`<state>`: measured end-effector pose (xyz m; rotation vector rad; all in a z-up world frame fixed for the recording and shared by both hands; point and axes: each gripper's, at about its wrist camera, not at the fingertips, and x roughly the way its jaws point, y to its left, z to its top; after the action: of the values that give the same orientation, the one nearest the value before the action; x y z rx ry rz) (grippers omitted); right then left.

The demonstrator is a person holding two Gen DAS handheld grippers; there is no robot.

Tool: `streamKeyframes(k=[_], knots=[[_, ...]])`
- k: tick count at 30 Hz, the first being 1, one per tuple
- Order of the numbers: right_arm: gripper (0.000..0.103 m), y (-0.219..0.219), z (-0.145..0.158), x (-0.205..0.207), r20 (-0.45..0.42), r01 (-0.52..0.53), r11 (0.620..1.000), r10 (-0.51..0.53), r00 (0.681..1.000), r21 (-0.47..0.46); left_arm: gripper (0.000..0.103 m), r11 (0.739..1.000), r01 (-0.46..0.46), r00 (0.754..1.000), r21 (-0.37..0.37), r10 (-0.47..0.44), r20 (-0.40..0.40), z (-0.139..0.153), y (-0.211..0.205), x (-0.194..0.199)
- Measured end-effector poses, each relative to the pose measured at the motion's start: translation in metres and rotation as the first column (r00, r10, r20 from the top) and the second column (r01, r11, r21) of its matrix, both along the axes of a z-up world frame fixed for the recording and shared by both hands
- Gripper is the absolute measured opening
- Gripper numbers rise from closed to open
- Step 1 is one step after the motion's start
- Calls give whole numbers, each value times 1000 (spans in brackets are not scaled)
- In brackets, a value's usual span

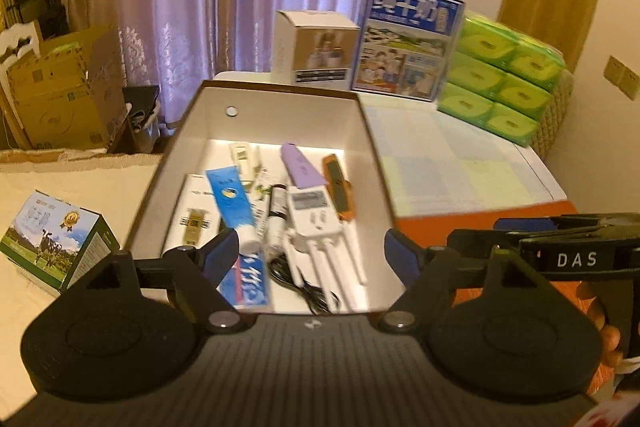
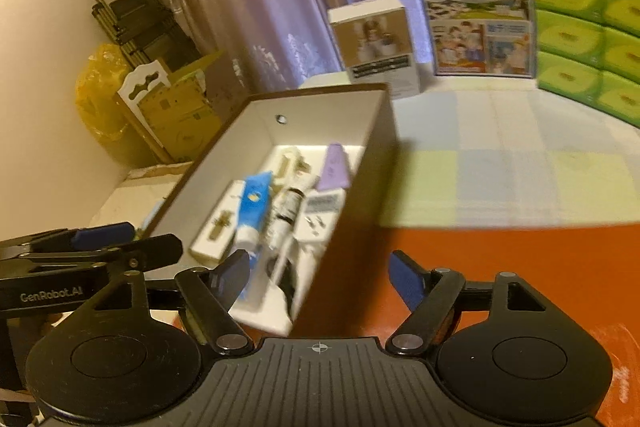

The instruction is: Organize rigid objects

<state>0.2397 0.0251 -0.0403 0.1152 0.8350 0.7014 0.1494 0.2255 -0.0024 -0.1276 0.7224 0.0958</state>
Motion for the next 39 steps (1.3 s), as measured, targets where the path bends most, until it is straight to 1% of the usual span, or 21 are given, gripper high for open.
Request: streamKeyframes(k=[3,7,14,19,29,39], knots=[[74,-25,0,-12,2,11,1000,-11,1000,-22,77,1000,5,1000,-3,-5,0,0,-24,-12],[74,-58,-1,-29,9,26,998,-25,1000,-49,76,1000,-2,1000,-1,2,-20,-5,-54,-25],[74,-109,-5,-58,22,28,996,-27,999,-79,74,999,28,998,-20,-29,-54,-17,-105,-49],[74,-142,-11,-76,0,41,995,-41,999,-95,73,998,52,995,-20,-54,-79,-23,-140,-64],[74,-203,-19,-111,-44,86,989,-92,995,-124,71,995,97,989,-24,-99,-109,-28,-188,-88],[74,-237,-16,-135,-41,114,985,-120,992,-126,71,992,124,987,-18,-125,-105,-28,-219,-107]])
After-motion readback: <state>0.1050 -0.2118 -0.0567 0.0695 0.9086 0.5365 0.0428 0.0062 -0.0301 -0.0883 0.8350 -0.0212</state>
